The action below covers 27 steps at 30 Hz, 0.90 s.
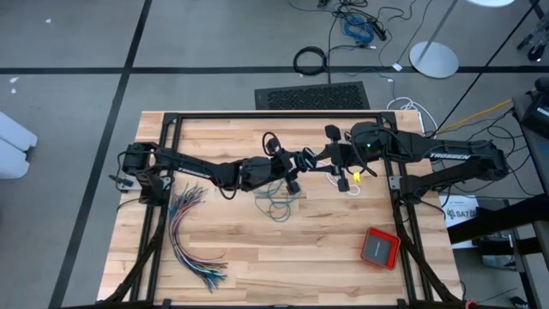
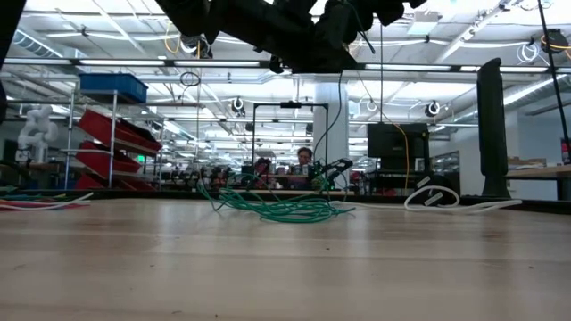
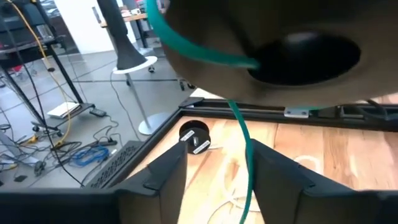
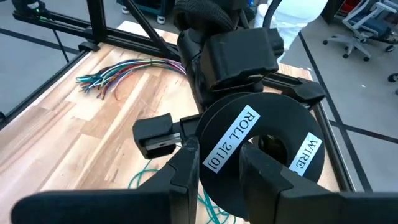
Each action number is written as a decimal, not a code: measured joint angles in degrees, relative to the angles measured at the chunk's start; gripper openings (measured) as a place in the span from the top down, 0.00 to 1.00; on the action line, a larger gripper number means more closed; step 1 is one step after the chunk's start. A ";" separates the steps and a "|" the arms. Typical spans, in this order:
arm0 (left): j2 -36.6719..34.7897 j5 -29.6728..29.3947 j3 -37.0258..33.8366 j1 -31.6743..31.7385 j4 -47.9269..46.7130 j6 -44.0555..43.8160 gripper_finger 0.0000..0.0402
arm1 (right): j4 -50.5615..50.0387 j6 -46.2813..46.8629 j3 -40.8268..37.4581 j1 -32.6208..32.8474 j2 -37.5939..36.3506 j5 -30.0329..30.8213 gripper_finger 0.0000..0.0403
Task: Coil cords
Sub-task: Uncoil the green wire from the spool
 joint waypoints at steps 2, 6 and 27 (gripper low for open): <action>0.00 0.78 0.00 0.00 -1.08 0.11 0.68 | 0.00 0.00 0.00 0.00 0.00 0.24 0.81; 0.00 2.52 0.00 -0.02 -1.96 1.84 0.90 | -0.07 0.06 0.00 0.00 0.00 0.24 0.81; -7.13 0.93 0.02 -2.41 -7.14 10.06 1.00 | -19.01 4.30 -0.01 -1.35 0.00 12.40 0.81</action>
